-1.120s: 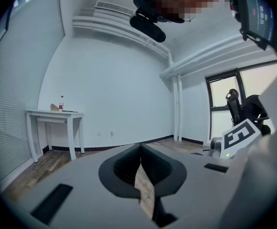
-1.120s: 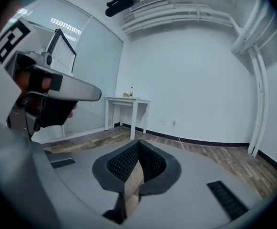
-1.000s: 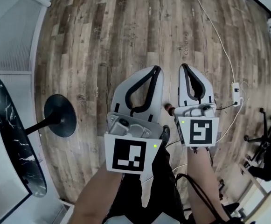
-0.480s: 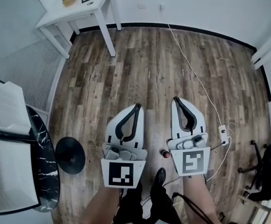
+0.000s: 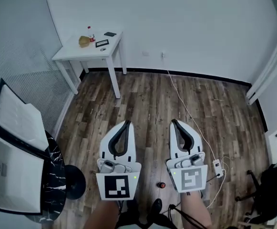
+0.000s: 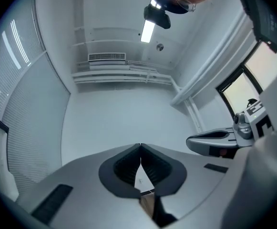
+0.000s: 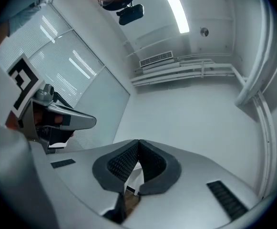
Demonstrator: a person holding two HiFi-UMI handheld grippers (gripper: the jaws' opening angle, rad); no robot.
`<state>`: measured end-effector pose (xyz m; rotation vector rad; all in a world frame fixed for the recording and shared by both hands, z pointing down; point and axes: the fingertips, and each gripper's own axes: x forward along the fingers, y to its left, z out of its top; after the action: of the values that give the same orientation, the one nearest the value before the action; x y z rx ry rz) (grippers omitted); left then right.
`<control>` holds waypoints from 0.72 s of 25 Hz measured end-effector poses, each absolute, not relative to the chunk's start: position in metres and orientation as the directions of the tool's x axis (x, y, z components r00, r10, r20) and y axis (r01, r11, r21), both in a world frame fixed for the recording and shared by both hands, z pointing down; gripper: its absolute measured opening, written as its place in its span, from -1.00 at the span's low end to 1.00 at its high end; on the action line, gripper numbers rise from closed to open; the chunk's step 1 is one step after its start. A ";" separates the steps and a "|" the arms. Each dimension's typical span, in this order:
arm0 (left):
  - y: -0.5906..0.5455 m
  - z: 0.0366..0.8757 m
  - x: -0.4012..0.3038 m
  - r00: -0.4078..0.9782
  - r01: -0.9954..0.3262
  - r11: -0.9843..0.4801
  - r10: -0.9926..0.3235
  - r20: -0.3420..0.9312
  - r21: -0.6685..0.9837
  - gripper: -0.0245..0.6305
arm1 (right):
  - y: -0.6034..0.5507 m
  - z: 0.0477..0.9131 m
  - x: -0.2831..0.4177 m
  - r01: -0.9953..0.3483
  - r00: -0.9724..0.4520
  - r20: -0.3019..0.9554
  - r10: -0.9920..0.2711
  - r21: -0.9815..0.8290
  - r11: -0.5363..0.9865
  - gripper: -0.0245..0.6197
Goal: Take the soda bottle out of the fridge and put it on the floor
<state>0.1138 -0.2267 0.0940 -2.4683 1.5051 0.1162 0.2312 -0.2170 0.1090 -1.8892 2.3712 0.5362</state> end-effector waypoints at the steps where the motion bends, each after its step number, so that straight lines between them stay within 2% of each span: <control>1: -0.220 0.086 0.109 0.453 -0.889 -0.426 -0.870 -0.196 -0.167 -0.87 | -0.211 0.100 0.228 -0.952 -0.252 -0.263 -0.931 0.238 0.191 -0.88; 18: -0.163 0.014 0.089 0.464 -0.885 -0.445 -0.826 -0.320 -0.137 -0.87 | -0.158 0.022 0.202 -0.950 -0.244 -0.351 -0.904 0.275 0.150 -0.89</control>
<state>0.0886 -0.1626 0.0139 -2.4326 1.4621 0.2978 0.2024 -0.1576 0.0221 -1.8643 2.3024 0.6784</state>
